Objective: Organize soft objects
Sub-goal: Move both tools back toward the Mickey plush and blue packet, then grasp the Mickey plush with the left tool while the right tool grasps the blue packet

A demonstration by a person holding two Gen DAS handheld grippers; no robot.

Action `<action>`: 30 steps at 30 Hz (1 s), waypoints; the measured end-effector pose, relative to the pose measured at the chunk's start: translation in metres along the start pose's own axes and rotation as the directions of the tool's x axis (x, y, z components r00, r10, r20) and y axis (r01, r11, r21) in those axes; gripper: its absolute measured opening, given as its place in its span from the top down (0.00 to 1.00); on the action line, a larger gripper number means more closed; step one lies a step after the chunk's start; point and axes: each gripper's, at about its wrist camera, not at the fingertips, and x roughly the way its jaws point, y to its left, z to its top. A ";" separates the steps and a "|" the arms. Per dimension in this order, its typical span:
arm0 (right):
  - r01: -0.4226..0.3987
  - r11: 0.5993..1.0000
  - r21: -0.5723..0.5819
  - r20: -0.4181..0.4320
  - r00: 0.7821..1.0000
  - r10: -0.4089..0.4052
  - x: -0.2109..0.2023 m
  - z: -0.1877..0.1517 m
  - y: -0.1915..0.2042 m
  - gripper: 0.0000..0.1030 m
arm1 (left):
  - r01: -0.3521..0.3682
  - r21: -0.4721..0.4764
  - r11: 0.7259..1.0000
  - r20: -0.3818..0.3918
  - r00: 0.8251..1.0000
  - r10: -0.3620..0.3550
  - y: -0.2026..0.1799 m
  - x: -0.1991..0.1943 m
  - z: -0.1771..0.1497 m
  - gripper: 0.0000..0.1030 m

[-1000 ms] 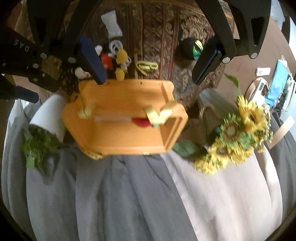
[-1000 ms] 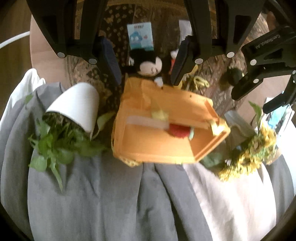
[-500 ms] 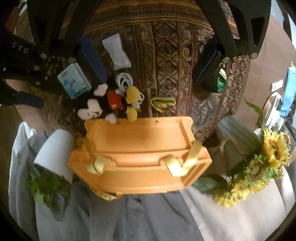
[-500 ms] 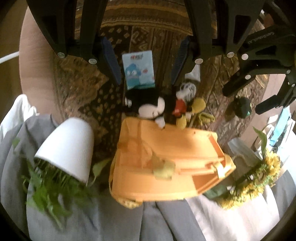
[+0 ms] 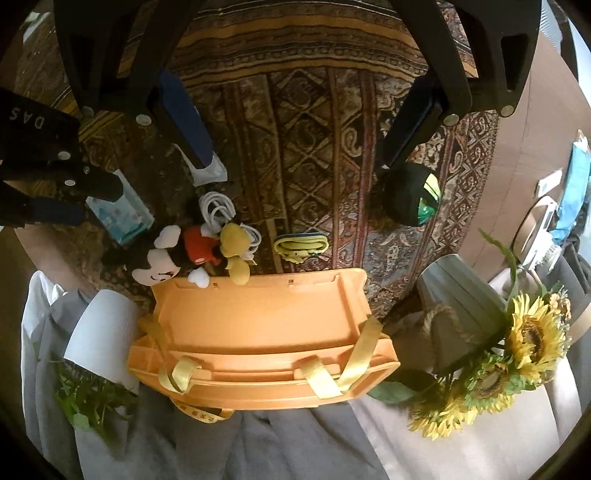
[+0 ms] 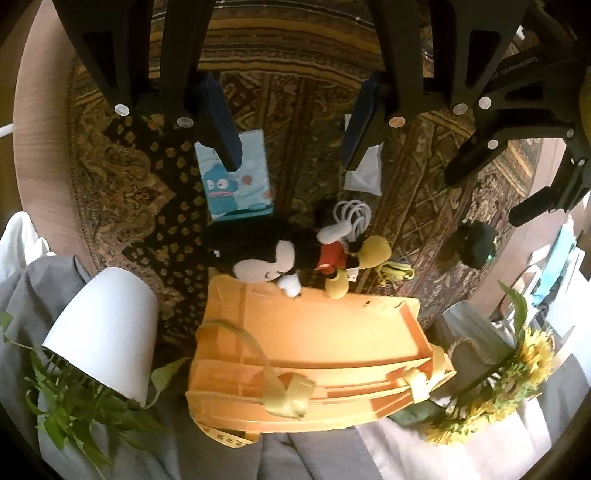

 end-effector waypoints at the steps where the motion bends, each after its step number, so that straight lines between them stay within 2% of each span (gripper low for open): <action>1: 0.000 1.000 -0.002 0.004 1.000 0.000 0.000 0.000 0.000 0.44 | -0.004 -0.001 1.000 0.006 1.000 0.004 0.000 -0.001 -0.001 0.08; 6: -0.004 1.000 0.003 0.019 1.000 0.004 0.000 -0.004 -0.004 0.44 | 0.004 0.026 1.000 0.046 0.999 -0.006 -0.009 -0.004 0.003 0.08; 10: -0.015 1.000 0.015 0.008 1.000 0.015 0.007 -0.005 -0.013 0.44 | 0.013 0.107 0.994 0.101 0.995 -0.024 -0.022 -0.001 0.014 0.08; 12: -0.018 0.999 0.027 0.003 1.000 0.018 0.012 -0.007 -0.017 0.44 | 0.018 0.178 0.984 0.121 0.992 -0.040 -0.030 0.003 0.019 0.09; 14: -0.020 0.999 0.037 -0.004 1.000 0.020 0.016 -0.009 -0.020 0.44 | -0.007 0.264 0.965 0.148 0.988 -0.034 -0.039 0.007 0.024 0.11; 18: -0.009 1.000 0.028 0.008 1.000 0.009 0.023 -0.012 -0.024 0.44 | -0.005 0.417 0.909 0.177 0.981 -0.075 -0.055 0.013 0.027 0.12; 19: -0.011 0.999 0.031 0.010 1.000 0.010 0.025 -0.013 -0.024 0.44 | -0.011 0.468 0.884 0.186 0.979 -0.086 -0.061 0.015 0.027 0.12; 23: 0.007 1.000 0.024 0.027 1.000 -0.008 0.031 -0.015 -0.025 0.45 | -0.034 0.586 0.810 0.200 0.974 -0.104 -0.075 0.026 0.028 0.13; 27: 0.013 1.000 0.018 0.045 0.999 -0.013 0.037 -0.014 -0.026 0.45 | -0.008 0.649 0.761 0.171 0.976 -0.135 -0.084 0.043 0.031 0.17; 30: 0.037 0.999 -0.007 0.066 0.997 -0.036 0.042 -0.009 -0.024 0.45 | 0.008 0.674 0.739 0.158 0.975 -0.155 -0.089 0.054 0.036 0.19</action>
